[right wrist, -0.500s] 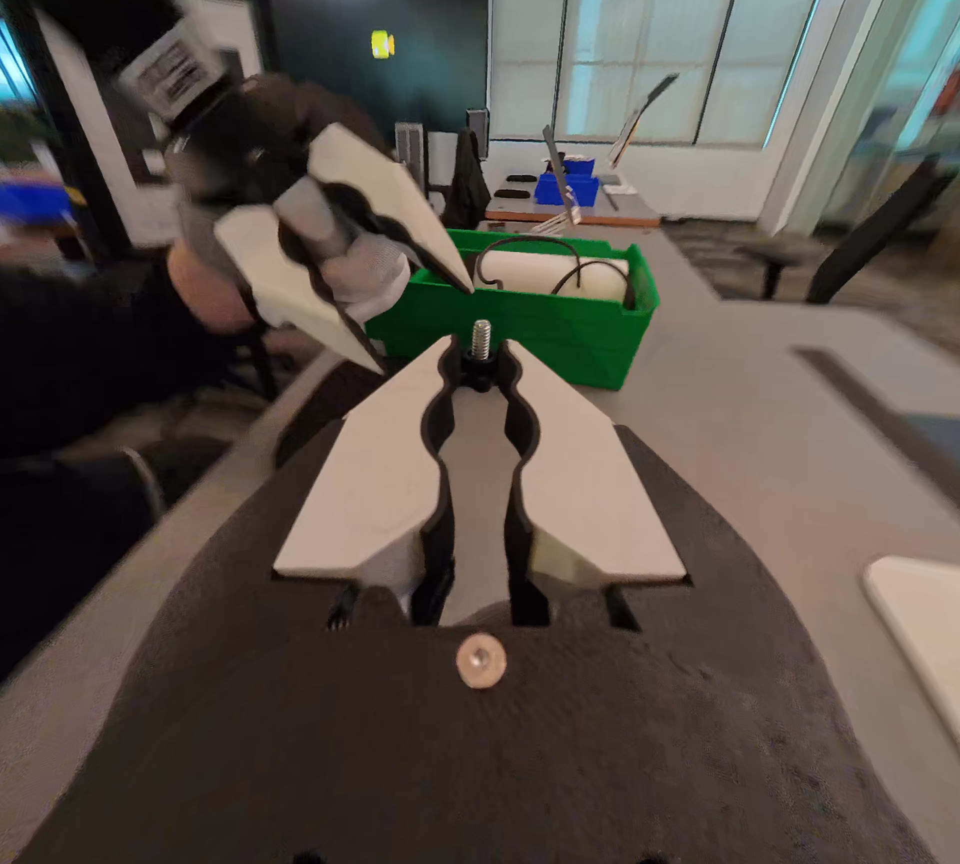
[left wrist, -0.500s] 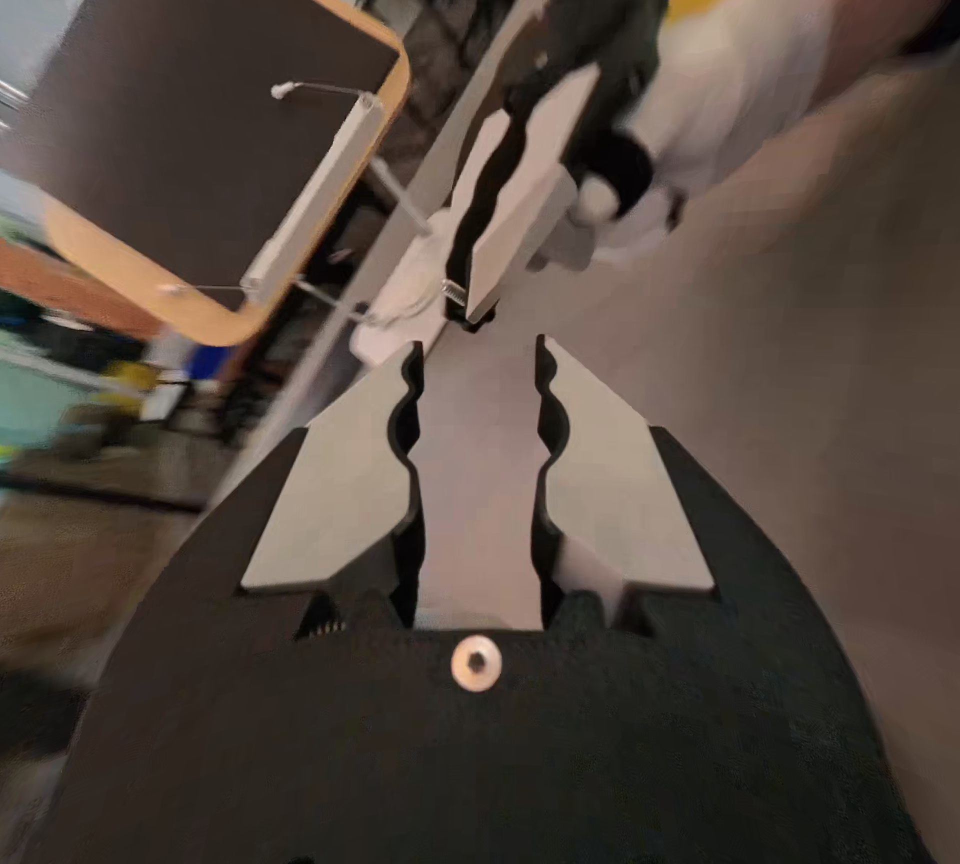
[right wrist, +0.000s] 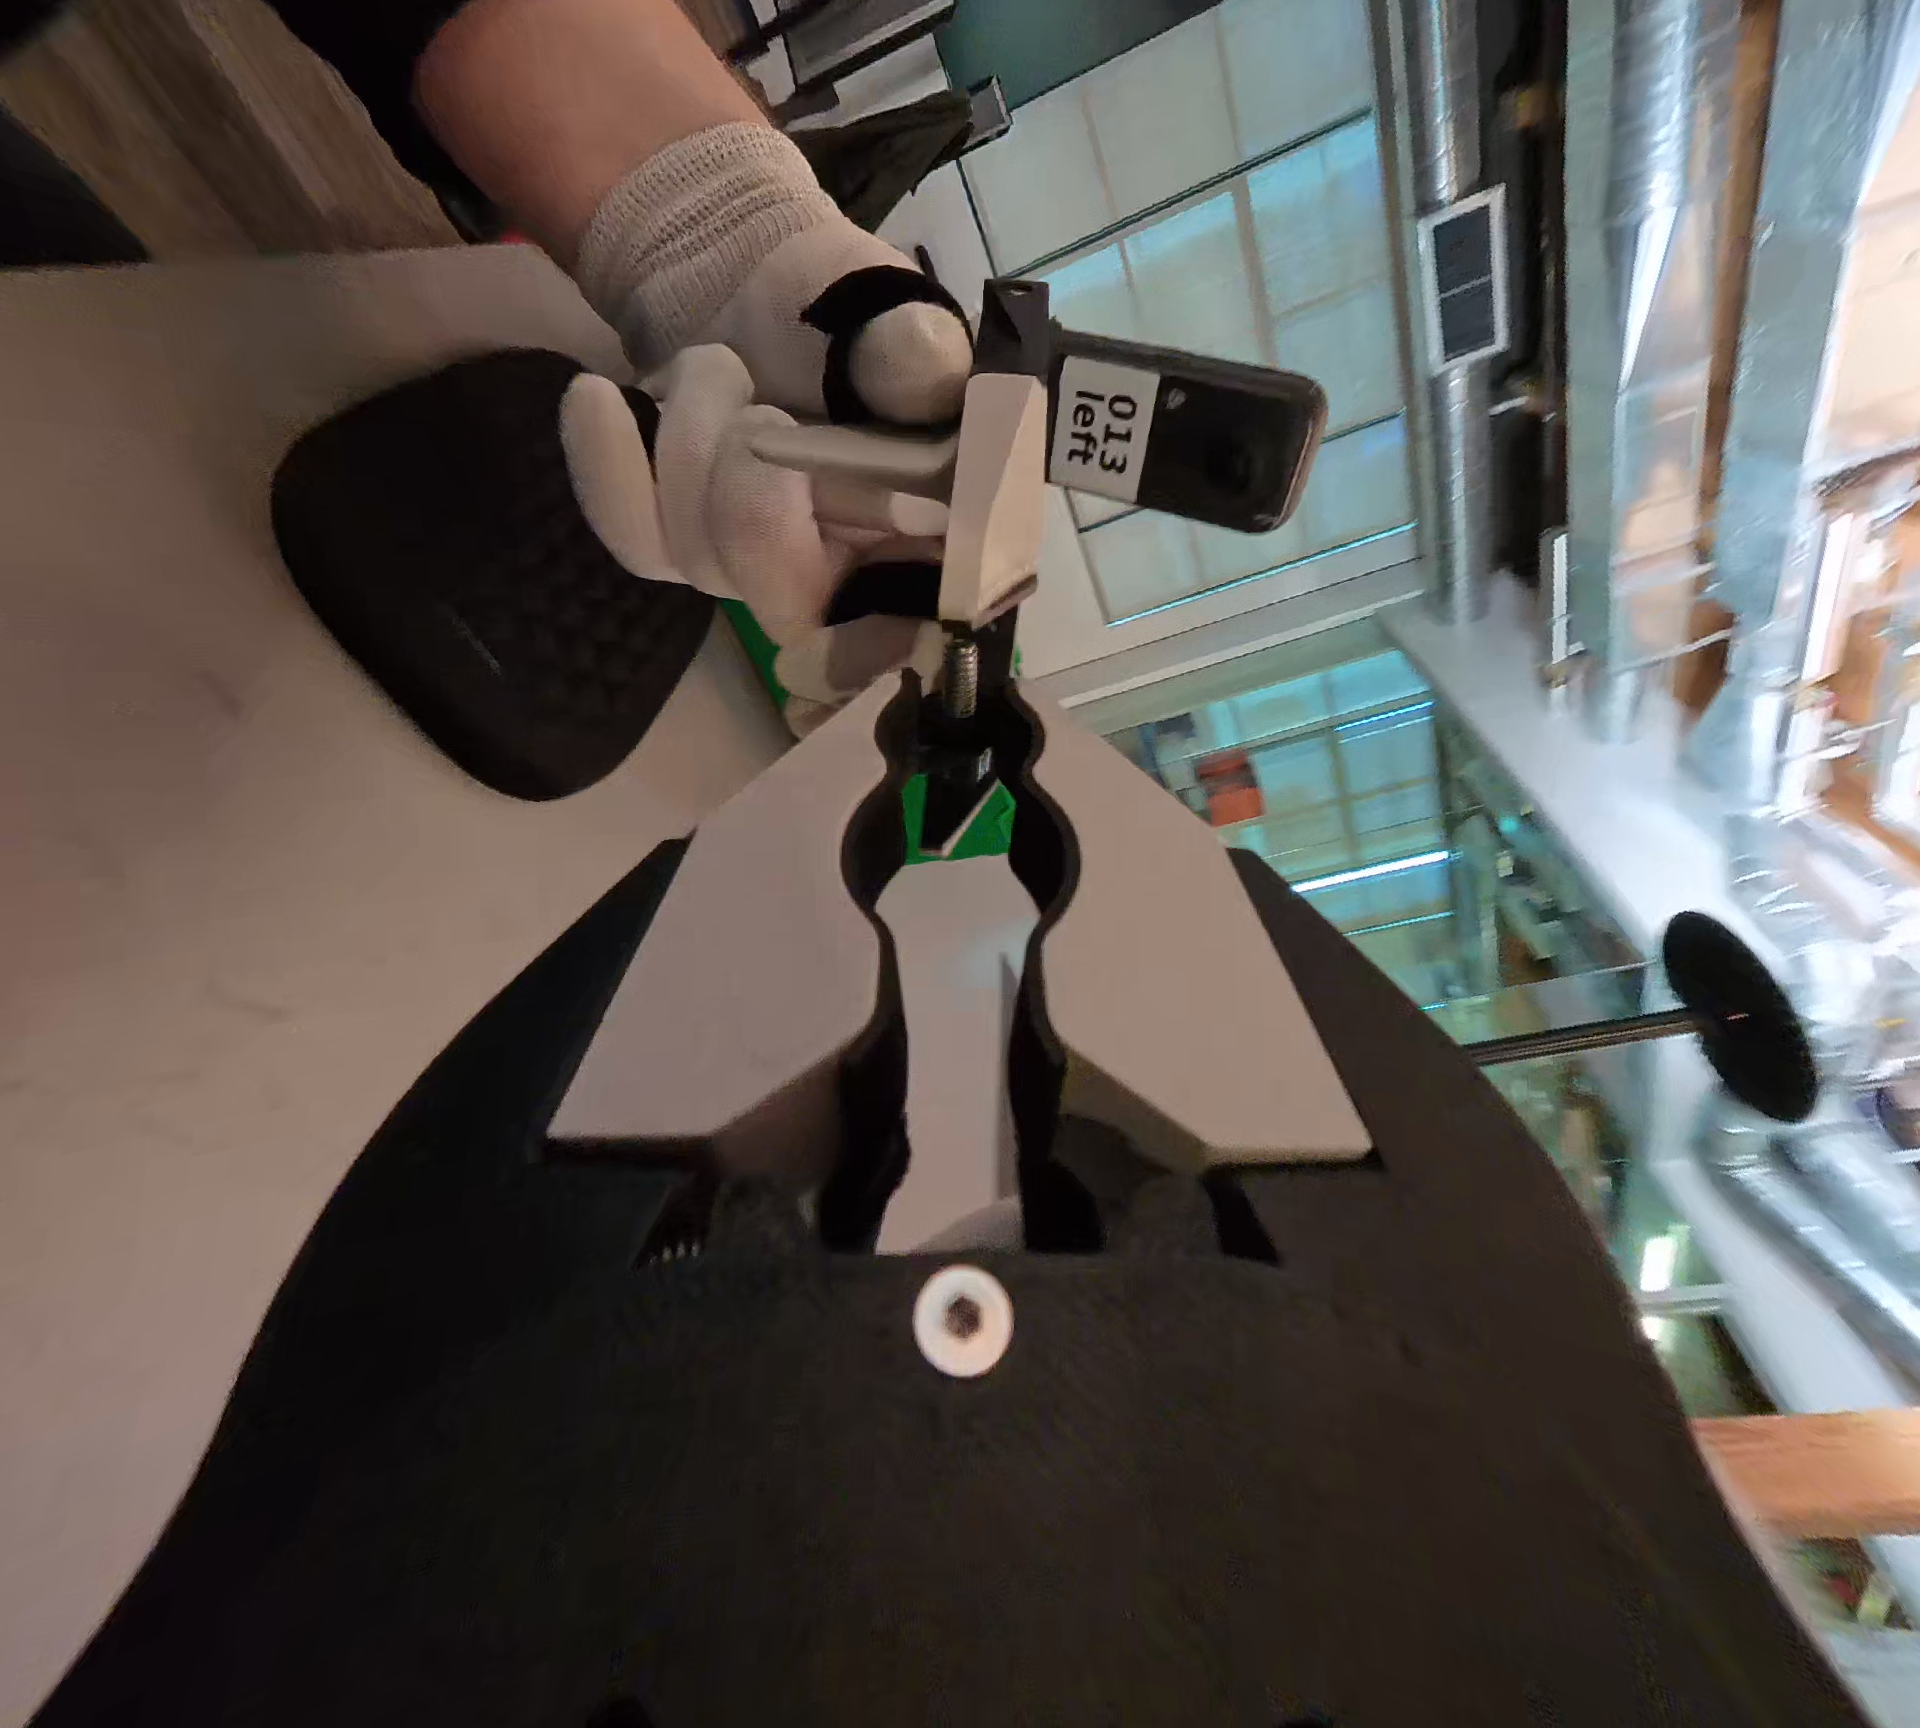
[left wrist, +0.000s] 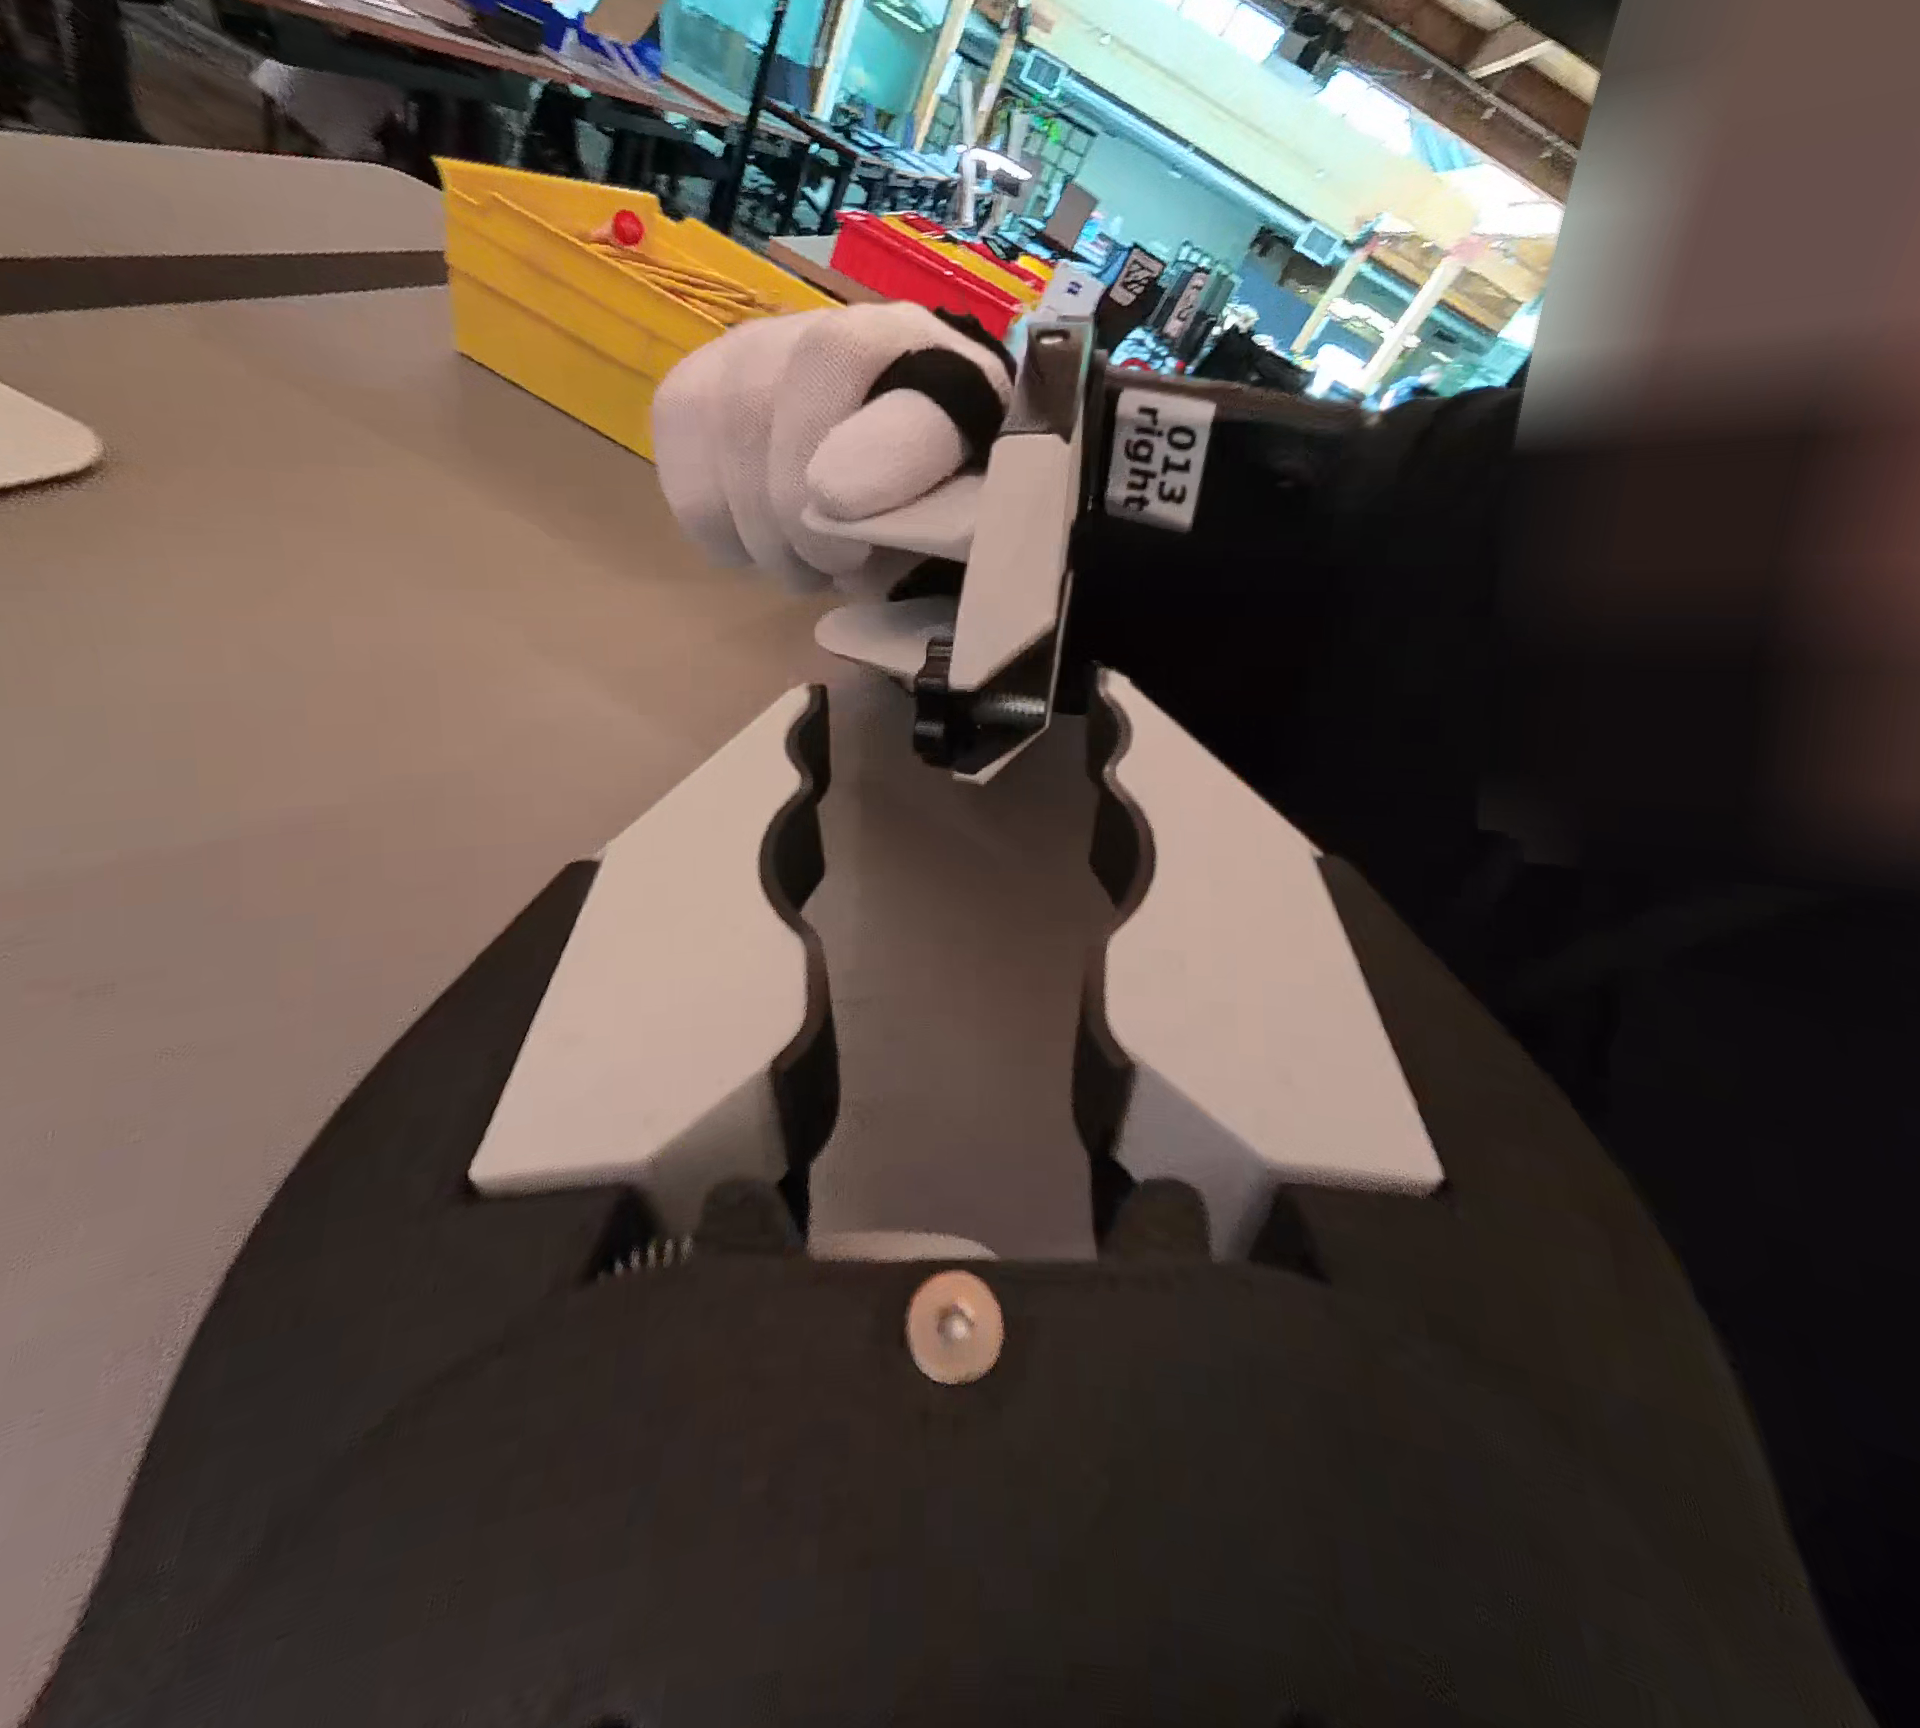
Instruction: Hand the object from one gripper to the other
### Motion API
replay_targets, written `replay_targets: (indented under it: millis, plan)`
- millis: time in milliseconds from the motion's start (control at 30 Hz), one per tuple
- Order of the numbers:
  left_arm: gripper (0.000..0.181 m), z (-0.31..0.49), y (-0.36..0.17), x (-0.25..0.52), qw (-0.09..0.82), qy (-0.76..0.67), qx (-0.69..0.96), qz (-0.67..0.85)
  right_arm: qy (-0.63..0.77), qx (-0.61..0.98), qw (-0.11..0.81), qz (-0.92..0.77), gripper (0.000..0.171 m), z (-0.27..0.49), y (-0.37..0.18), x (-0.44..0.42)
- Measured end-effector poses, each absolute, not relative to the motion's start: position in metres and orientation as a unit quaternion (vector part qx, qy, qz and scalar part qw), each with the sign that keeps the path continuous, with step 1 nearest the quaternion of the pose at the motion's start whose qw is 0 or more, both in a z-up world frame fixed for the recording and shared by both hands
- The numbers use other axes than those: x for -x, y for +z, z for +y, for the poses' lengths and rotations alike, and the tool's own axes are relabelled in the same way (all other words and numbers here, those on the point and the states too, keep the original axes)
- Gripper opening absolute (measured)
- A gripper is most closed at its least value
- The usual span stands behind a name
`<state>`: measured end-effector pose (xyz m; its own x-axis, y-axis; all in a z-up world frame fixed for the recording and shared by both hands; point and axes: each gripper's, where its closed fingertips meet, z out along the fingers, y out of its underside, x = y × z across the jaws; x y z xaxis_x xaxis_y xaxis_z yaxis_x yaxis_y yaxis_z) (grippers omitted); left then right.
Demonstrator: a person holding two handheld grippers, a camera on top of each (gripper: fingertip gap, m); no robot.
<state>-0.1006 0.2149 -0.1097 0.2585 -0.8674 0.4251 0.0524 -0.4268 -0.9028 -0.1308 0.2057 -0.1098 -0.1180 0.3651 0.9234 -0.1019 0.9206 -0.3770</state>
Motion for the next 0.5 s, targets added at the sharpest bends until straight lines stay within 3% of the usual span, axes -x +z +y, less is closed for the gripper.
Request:
replay_targets:
  millis: [233, 500]
  plan:
    - [0.023, 0.2026, -0.1092, 0.0964, 0.470, -0.522, 0.638, 0.315, 0.149, 0.054, 0.675, -0.721, 0.011, 0.1974, -0.1104, 0.1302]
    - [0.023, 0.2049, -0.1144, 0.0984, 0.505, -0.506, 0.629, 0.307, 0.127, 0.045, 0.678, -0.723, 0.011, 0.1983, -0.1158, 0.1324]
